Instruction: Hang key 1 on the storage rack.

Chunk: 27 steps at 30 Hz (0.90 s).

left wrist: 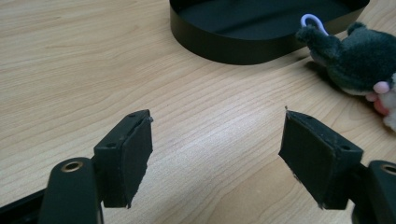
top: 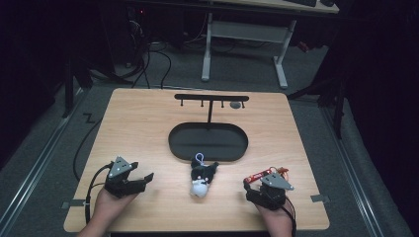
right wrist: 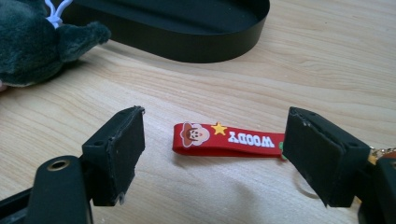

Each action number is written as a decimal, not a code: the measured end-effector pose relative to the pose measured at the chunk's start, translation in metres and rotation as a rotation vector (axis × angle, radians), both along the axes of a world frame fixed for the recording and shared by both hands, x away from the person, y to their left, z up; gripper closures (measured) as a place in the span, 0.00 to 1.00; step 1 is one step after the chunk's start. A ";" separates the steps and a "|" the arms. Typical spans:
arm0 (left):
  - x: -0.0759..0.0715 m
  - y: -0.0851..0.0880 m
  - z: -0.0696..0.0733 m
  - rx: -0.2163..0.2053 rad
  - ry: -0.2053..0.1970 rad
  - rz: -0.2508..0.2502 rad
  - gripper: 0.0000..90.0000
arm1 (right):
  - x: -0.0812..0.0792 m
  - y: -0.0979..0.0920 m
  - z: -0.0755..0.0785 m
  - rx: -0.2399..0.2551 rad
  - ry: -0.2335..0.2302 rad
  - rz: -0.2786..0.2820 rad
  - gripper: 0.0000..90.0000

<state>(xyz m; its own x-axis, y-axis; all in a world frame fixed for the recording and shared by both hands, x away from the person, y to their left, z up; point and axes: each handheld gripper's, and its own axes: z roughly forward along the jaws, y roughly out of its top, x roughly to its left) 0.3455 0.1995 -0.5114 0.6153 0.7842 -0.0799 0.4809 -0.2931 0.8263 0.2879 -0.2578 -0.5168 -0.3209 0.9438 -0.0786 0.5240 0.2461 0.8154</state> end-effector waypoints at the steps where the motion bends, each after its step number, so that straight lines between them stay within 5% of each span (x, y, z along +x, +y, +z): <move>1: 0.000 0.000 -0.001 0.003 0.001 0.003 0.29 | 0.000 -0.001 0.000 0.001 -0.002 0.002 0.23; 13: 0.000 -0.002 -0.004 0.035 -0.003 0.009 0.29 | -0.001 0.002 0.006 -0.014 0.003 0.001 0.30; 21: -0.001 0.000 -0.003 0.002 0.003 -0.003 0.37 | 0.001 0.006 0.003 -0.040 0.033 -0.012 0.34; 27: 0.002 -0.006 -0.005 0.033 -0.034 -0.014 0.33 | 0.001 0.007 0.003 0.030 0.003 -0.011 0.33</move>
